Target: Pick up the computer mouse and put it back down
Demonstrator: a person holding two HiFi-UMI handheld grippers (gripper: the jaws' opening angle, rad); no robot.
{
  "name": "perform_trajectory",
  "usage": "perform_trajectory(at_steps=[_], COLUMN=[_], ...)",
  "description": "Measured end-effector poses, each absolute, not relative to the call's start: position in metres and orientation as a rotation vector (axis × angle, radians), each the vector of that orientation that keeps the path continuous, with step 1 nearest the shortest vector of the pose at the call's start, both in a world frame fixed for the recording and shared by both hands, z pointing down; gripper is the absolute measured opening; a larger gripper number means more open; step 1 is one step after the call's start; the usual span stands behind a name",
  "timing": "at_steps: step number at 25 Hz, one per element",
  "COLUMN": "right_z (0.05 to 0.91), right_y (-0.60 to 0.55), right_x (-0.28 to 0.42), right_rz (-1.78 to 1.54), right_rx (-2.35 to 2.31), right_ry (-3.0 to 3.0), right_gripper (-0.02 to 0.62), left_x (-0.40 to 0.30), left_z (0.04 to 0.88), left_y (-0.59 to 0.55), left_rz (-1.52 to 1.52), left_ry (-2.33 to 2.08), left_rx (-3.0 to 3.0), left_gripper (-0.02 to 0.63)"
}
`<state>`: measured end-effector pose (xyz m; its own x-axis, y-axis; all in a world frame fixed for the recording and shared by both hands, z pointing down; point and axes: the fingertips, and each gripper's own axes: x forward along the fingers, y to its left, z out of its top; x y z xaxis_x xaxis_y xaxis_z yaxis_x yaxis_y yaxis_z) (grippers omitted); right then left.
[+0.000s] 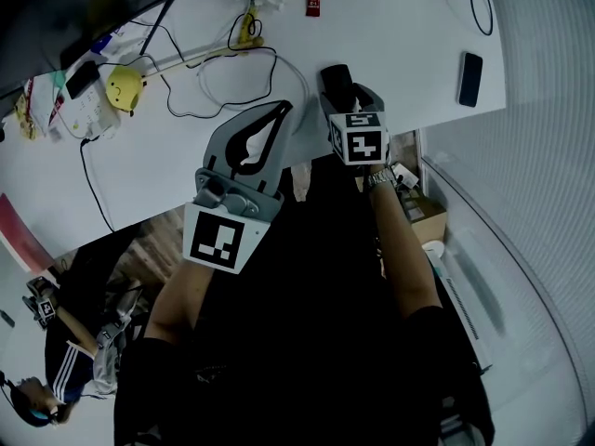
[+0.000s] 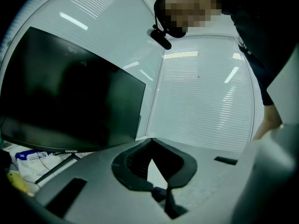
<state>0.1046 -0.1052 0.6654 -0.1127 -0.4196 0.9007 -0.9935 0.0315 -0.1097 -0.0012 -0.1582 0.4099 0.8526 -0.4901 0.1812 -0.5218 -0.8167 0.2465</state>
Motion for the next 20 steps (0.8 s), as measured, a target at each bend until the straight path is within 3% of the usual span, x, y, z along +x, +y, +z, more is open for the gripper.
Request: perform_trajectory(at_steps=[20], right_z=[0.671], right_y=[-0.106], right_x=[0.103], right_rz=[1.018], right_rx=[1.479], right_ry=[-1.566], right_gripper=[0.285], left_x=[-0.014], left_z=[0.402], left_y=[-0.151], left_rz=[0.139], left_ry=[-0.779], left_rx=[2.77], left_gripper=[0.002])
